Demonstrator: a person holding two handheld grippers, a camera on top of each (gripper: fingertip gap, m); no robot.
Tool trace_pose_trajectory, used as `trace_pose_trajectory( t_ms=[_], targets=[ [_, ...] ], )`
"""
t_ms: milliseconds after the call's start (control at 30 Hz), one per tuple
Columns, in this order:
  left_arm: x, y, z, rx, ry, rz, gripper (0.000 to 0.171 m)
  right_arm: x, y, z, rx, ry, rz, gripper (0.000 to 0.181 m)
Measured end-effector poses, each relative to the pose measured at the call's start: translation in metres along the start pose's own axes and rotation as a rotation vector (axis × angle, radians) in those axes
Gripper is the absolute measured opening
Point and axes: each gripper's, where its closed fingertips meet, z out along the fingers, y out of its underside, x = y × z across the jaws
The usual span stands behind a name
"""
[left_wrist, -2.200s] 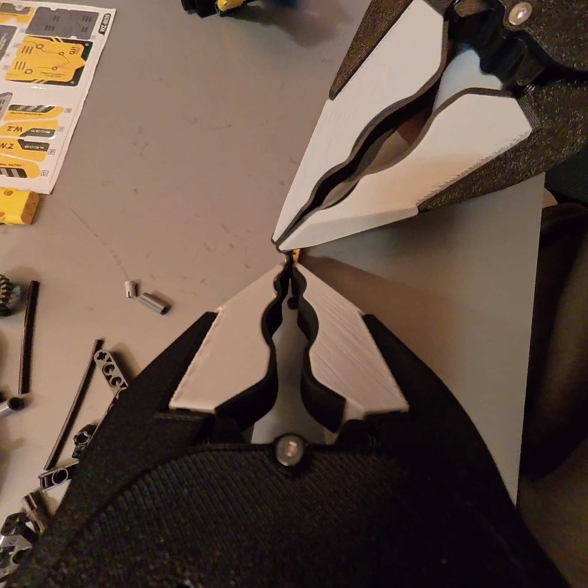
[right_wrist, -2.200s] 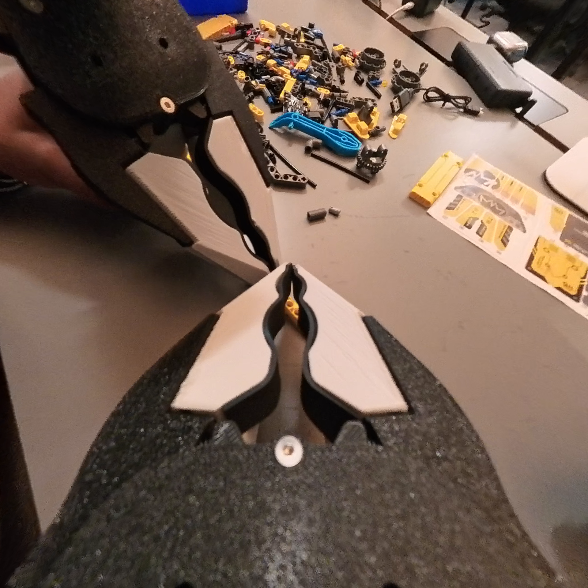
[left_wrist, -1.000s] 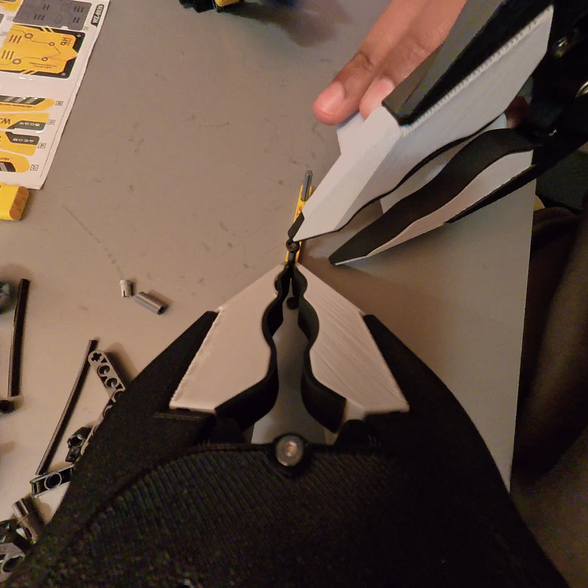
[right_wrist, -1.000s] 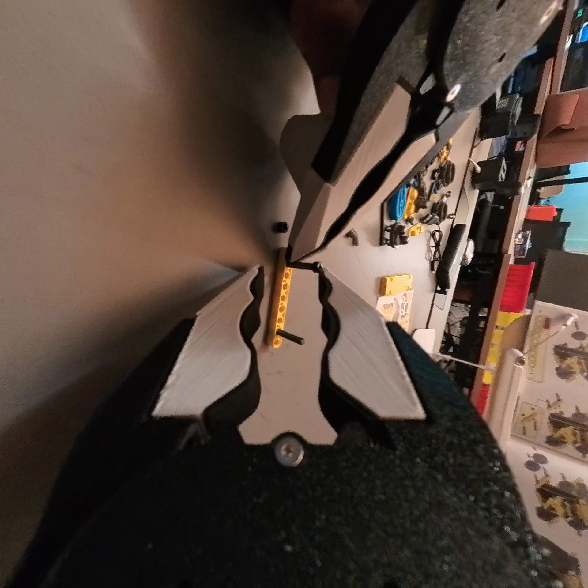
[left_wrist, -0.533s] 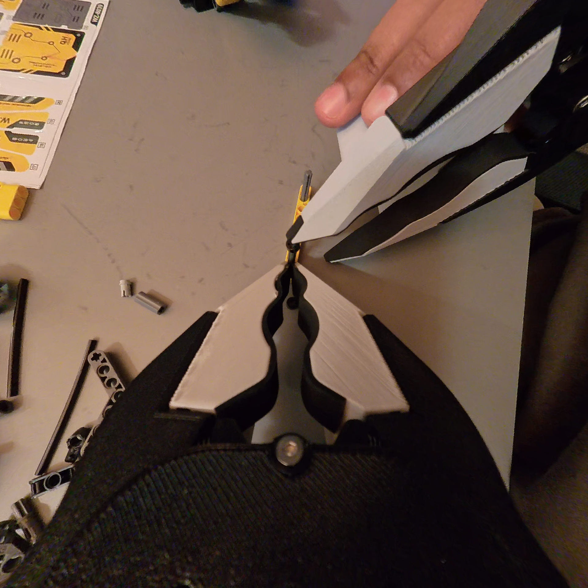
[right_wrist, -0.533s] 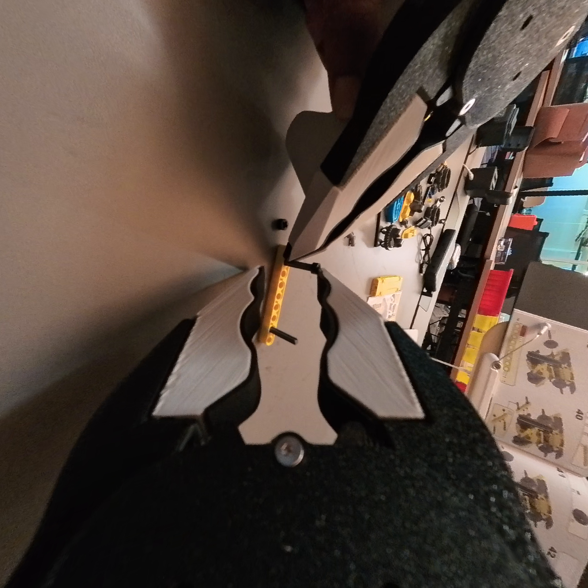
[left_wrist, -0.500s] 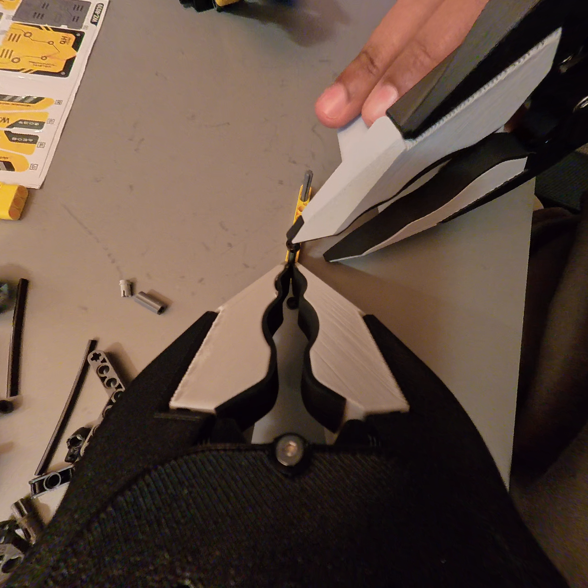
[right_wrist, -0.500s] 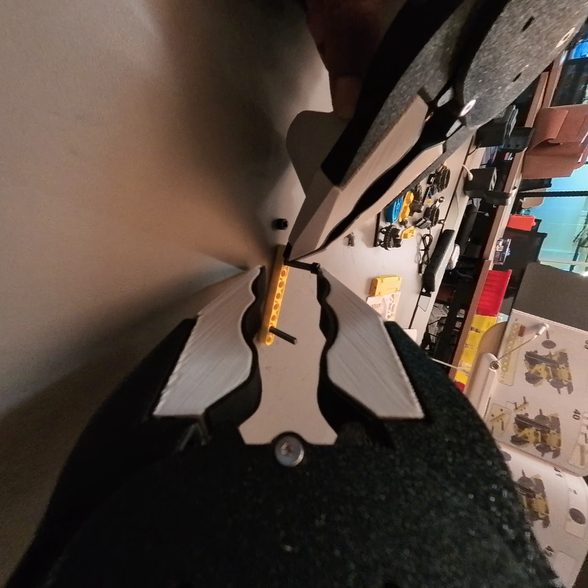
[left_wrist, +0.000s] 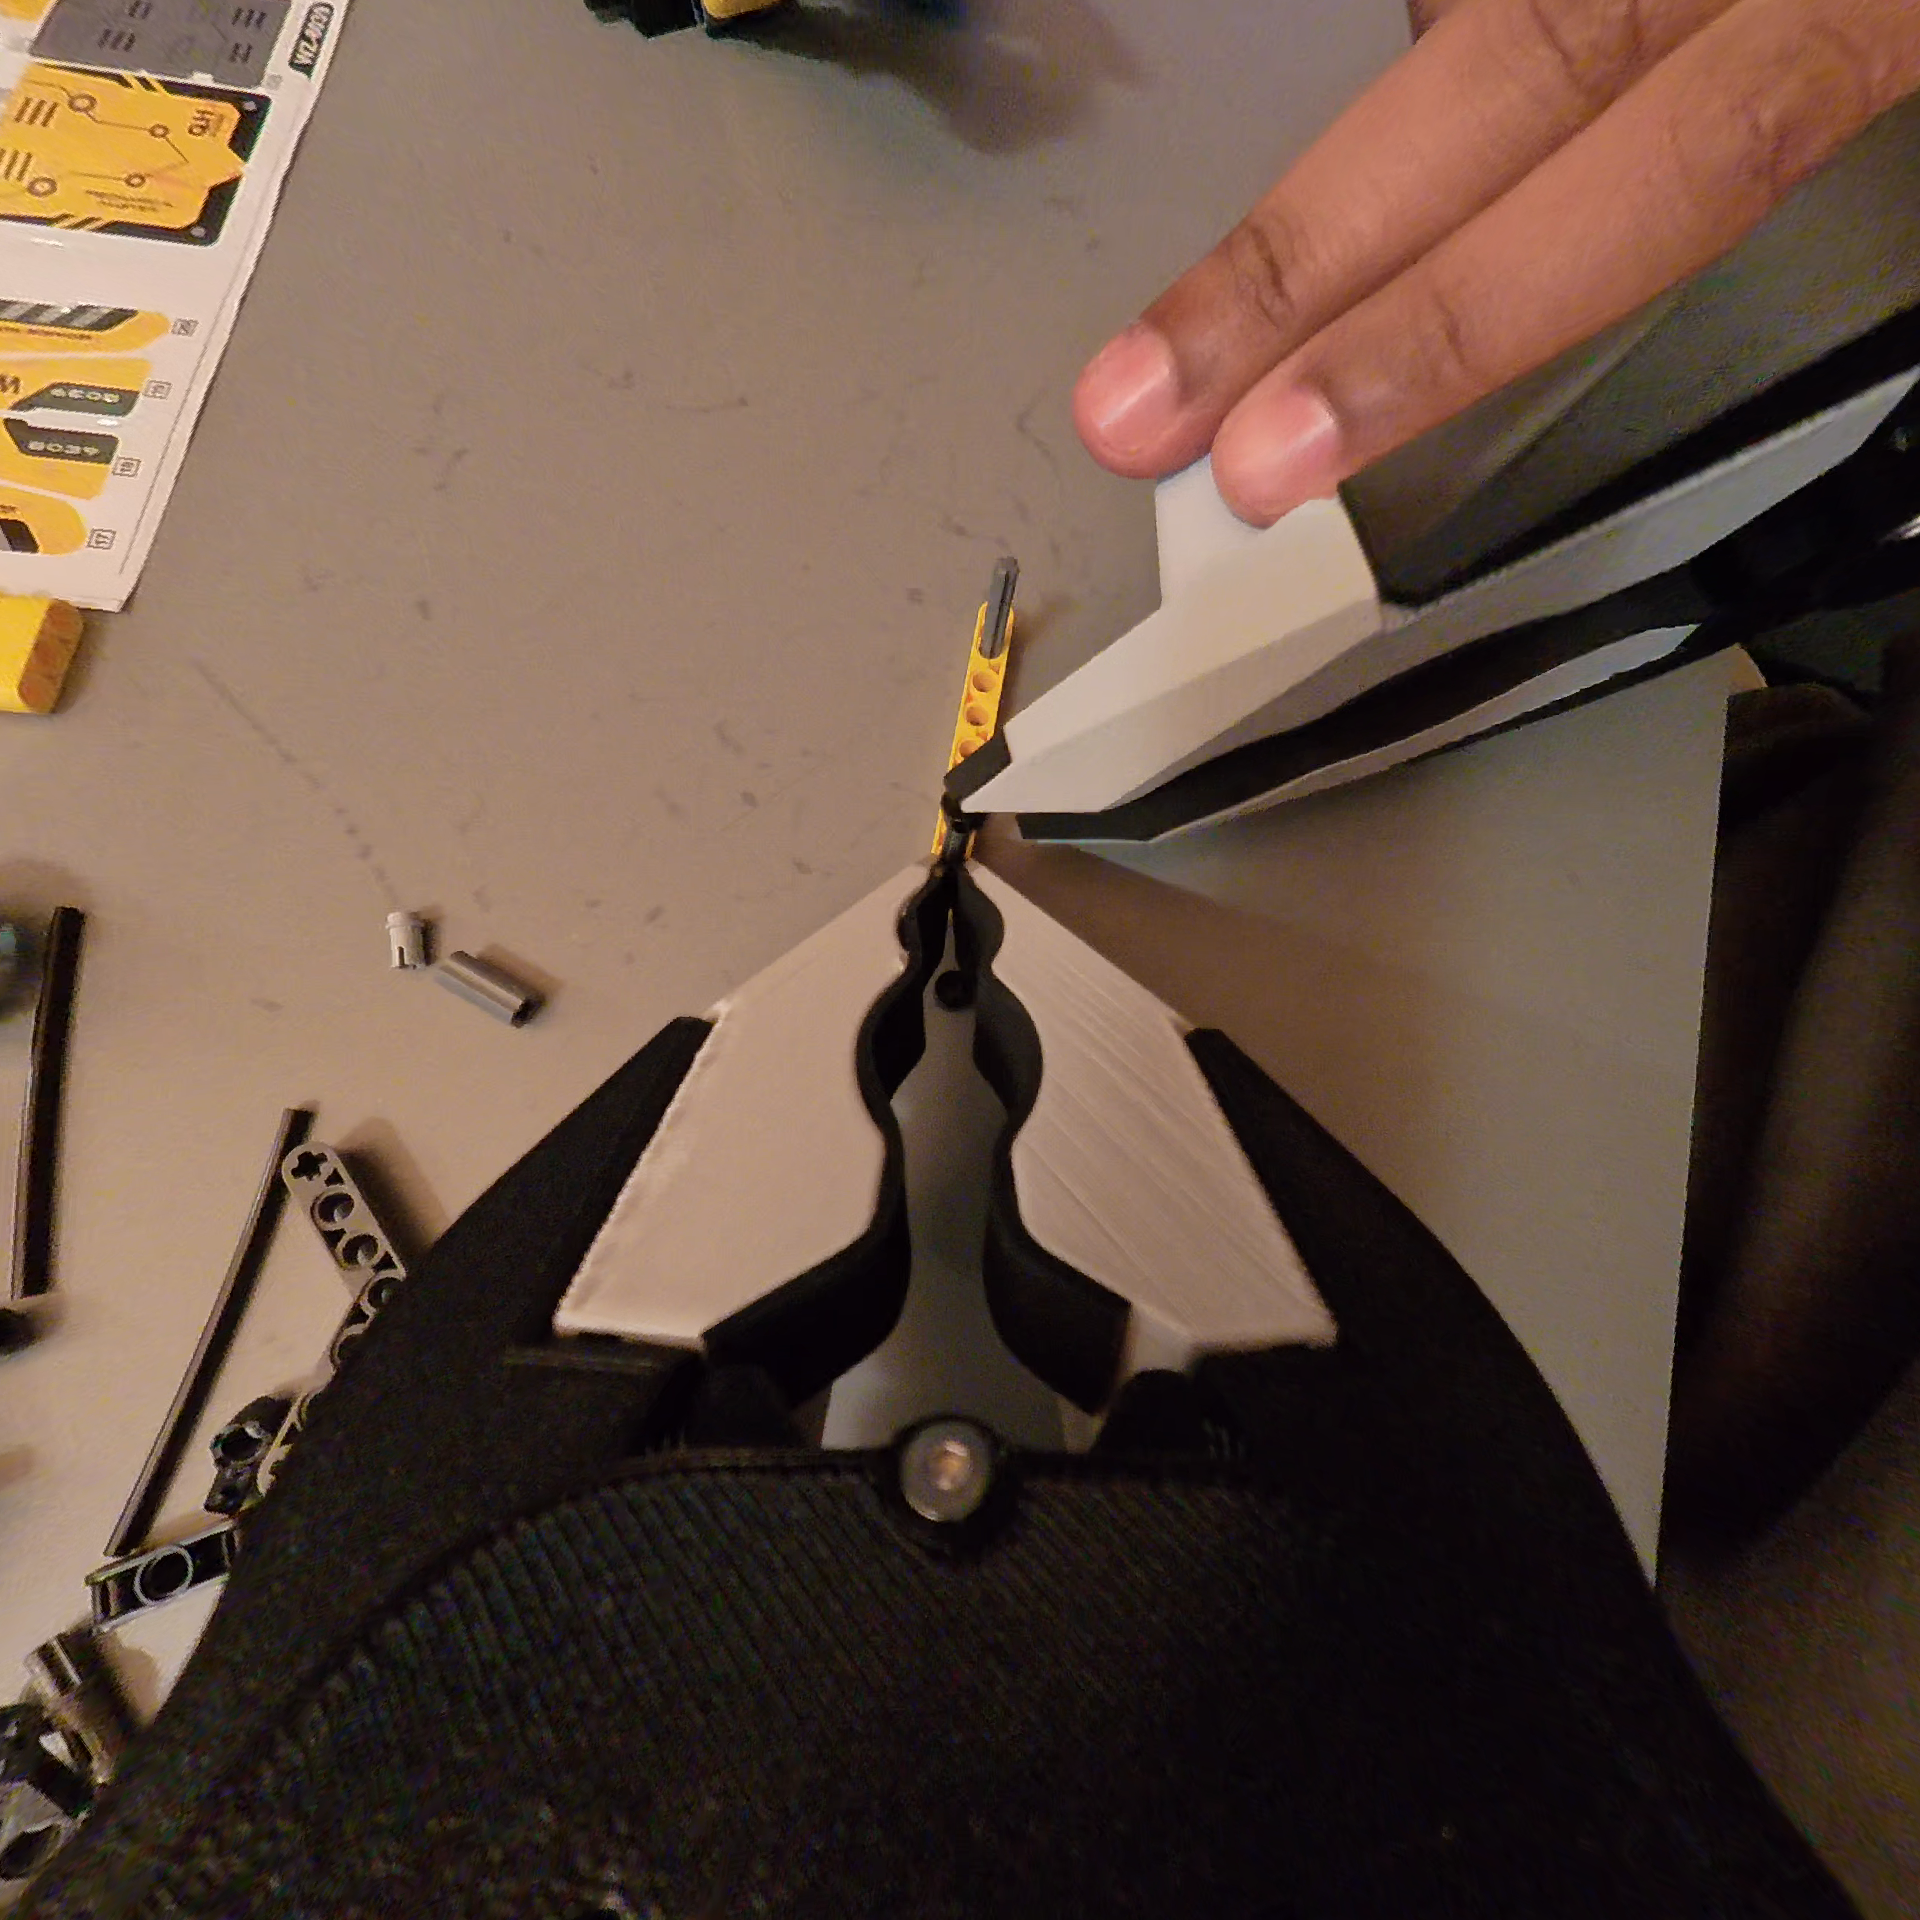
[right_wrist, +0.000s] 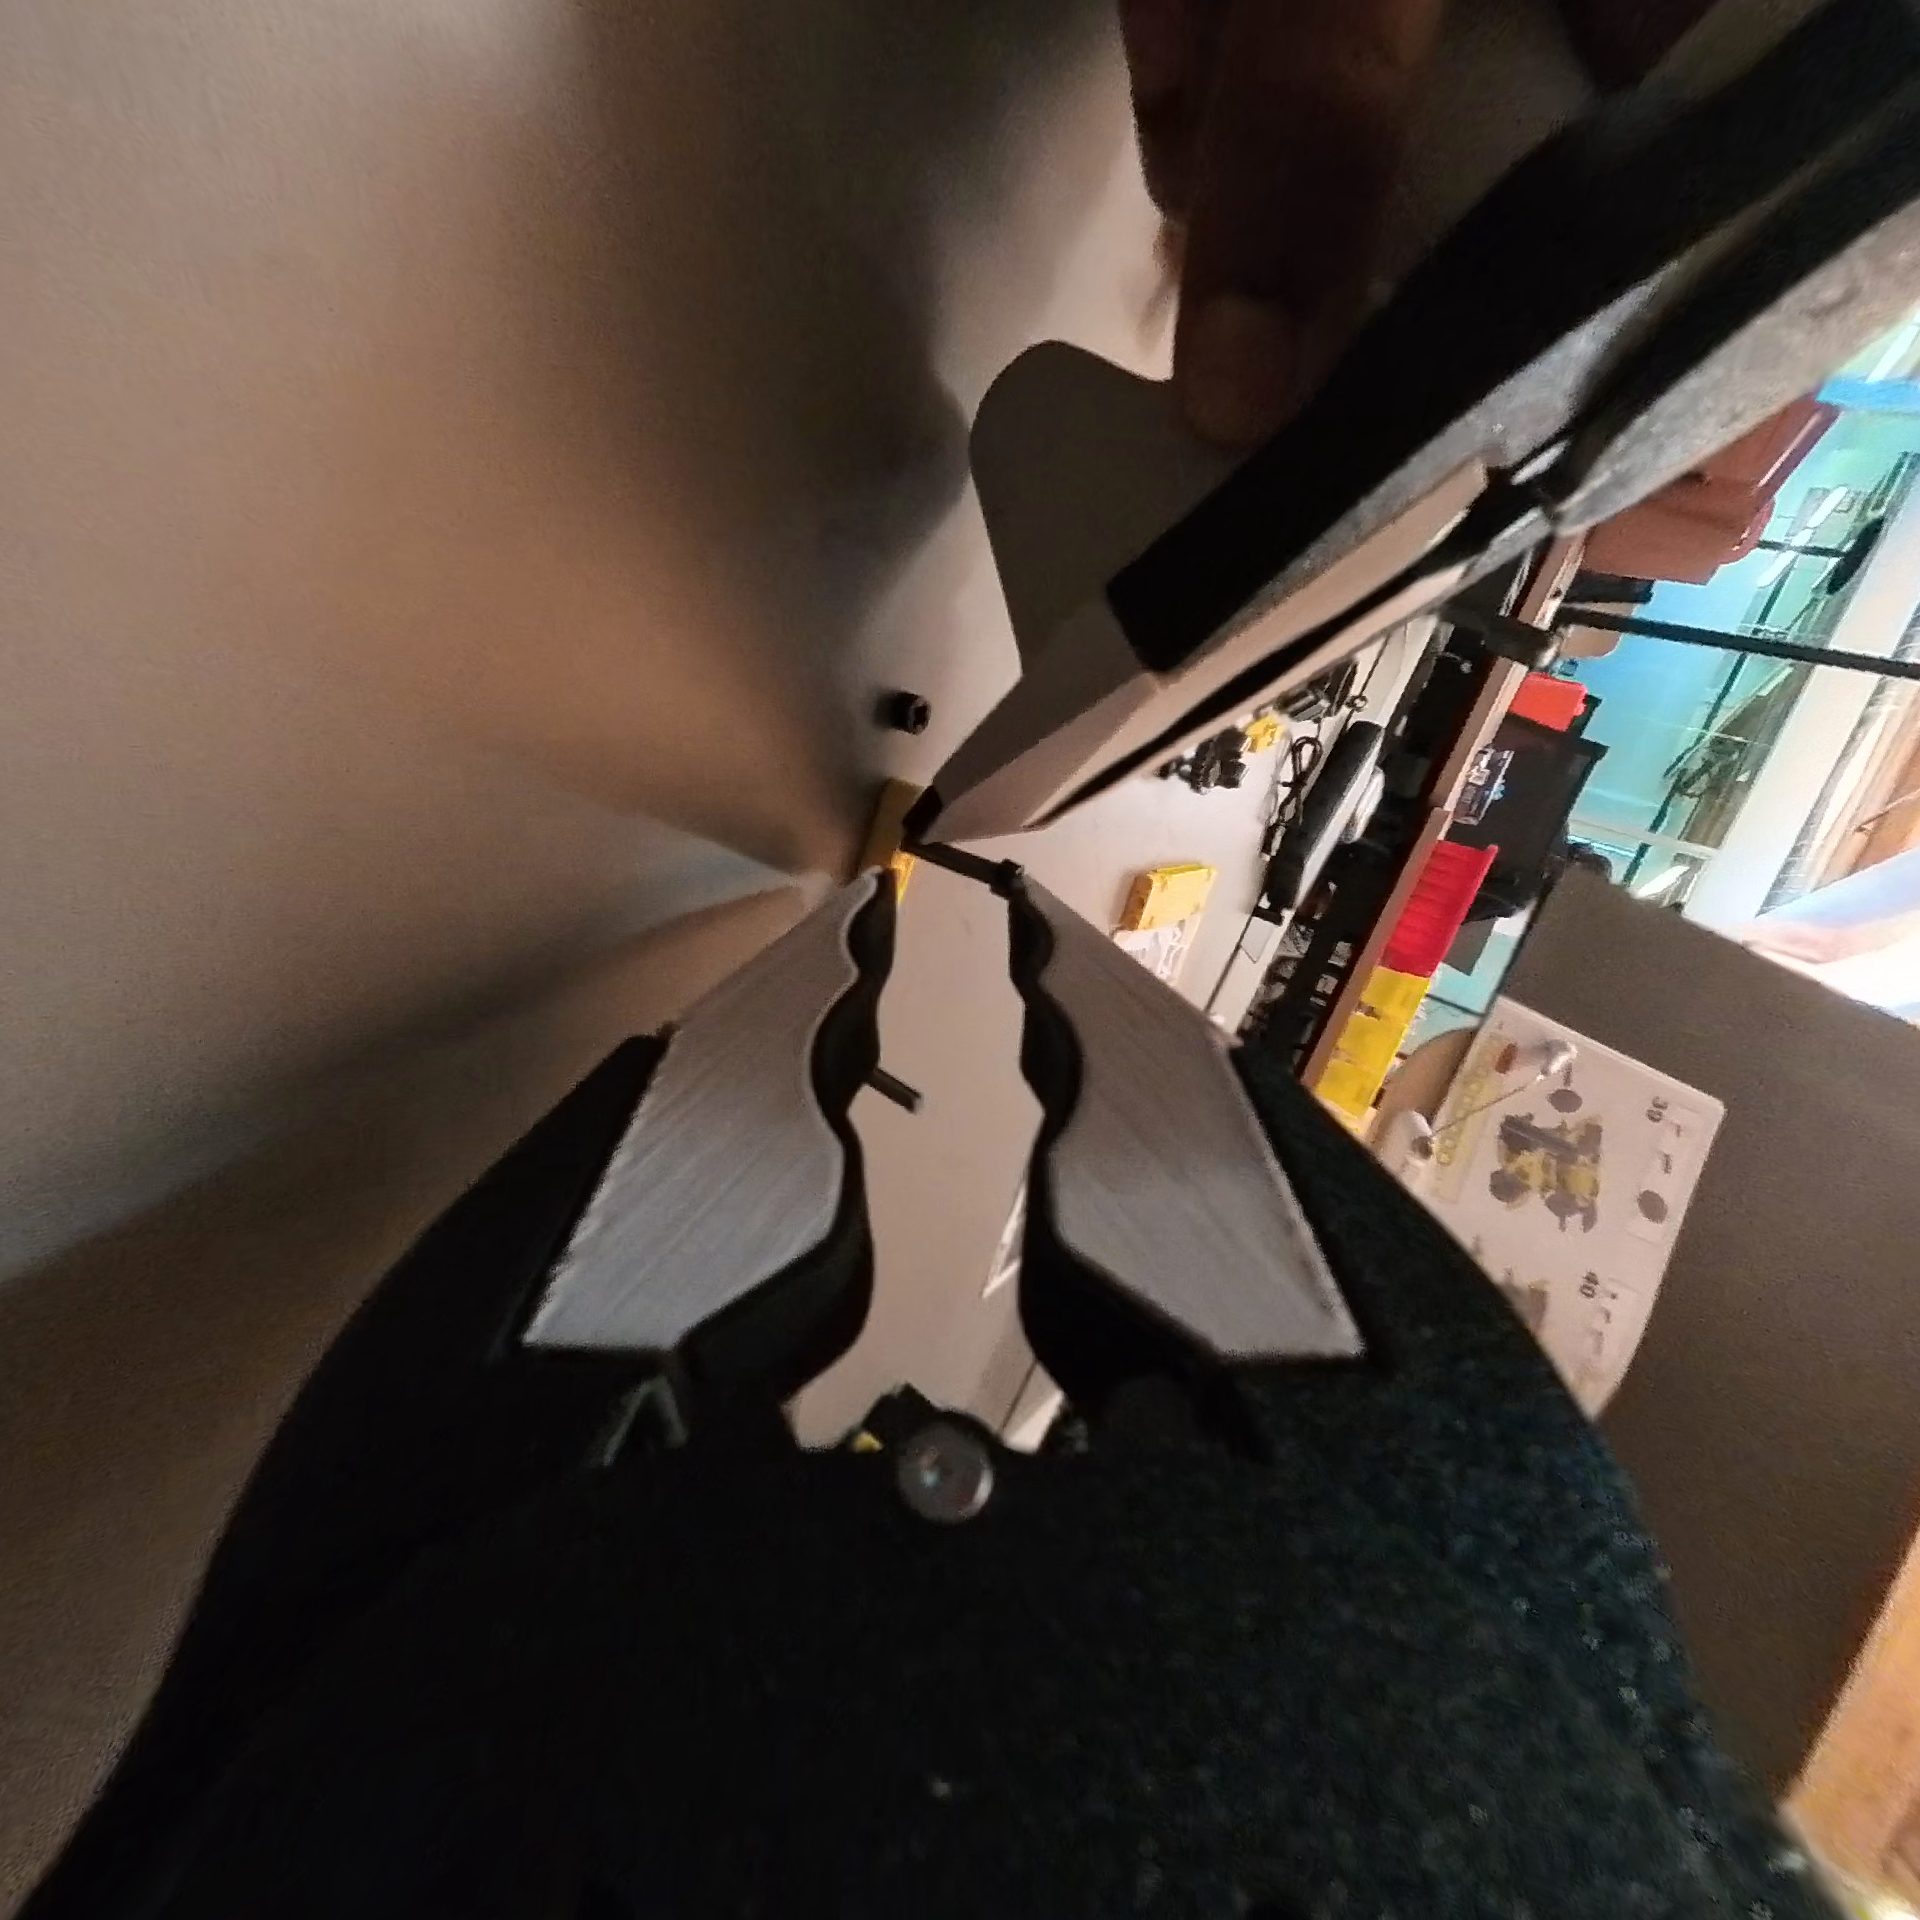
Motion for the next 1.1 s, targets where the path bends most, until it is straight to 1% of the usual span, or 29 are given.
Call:
trace_pose_trajectory(
  t_ms=[133,300,333,400,500,600,667,700,733,800,900,1033,1067,1100],
  targets=[
    [0.000,0.000,0.000,0.000,0.004,-0.008,0.000,0.000,0.000,0.002,-0.049,0.014,-0.091,0.021],
    [0.000,0.000,0.000,0.000,0.003,-0.007,0.000,-0.001,0.000,0.001,-0.083,0.004,-0.089,0.022],
    [0.000,0.000,0.000,0.001,0.000,-0.004,0.000,-0.003,-0.001,0.001,-0.090,-0.003,-0.087,0.020],
    [0.000,0.000,0.000,0.001,-0.005,-0.003,0.000,-0.003,0.000,0.003,-0.091,0.004,-0.068,0.024],
    [0.000,0.000,0.000,0.000,-0.008,0.001,0.000,-0.003,0.000,0.002,-0.066,0.010,0.010,0.024],
    [0.000,0.000,0.000,0.000,-0.006,0.001,0.000,-0.002,0.000,0.001,-0.053,0.020,0.042,0.022],
    [0.000,0.000,0.000,0.000,-0.010,0.003,0.000,-0.003,0.001,0.001,-0.008,-0.022,0.147,0.026],
    [0.000,0.000,0.000,0.000,-0.012,0.005,0.000,-0.004,0.000,0.000,0.025,-0.061,0.231,0.030],
    [0.000,0.000,0.000,-0.001,-0.013,0.008,0.000,-0.003,-0.002,-0.003,0.062,-0.100,0.323,0.029],
    [0.000,0.000,0.000,0.000,-0.013,0.007,0.000,0.006,-0.001,-0.008,0.131,-0.143,0.501,0.034],
    [0.000,0.000,0.000,-0.001,-0.011,0.006,0.000,0.020,0.010,-0.012,0.200,-0.233,0.704,0.031],
    [0.000,0.000,0.000,0.000,-0.020,0.016,0.000,0.021,0.007,-0.013,0.286,-0.524,0.887,0.028],
    [0.000,0.000,0.000,0.000,-0.022,0.018,0.000,0.021,0.005,-0.012,0.299,-0.584,0.913,0.025],
    [0.000,0.000,0.000,0.000,-0.023,0.019,0.000,0.019,0.004,-0.011,0.300,-0.646,0.929,0.018]
  ],
)
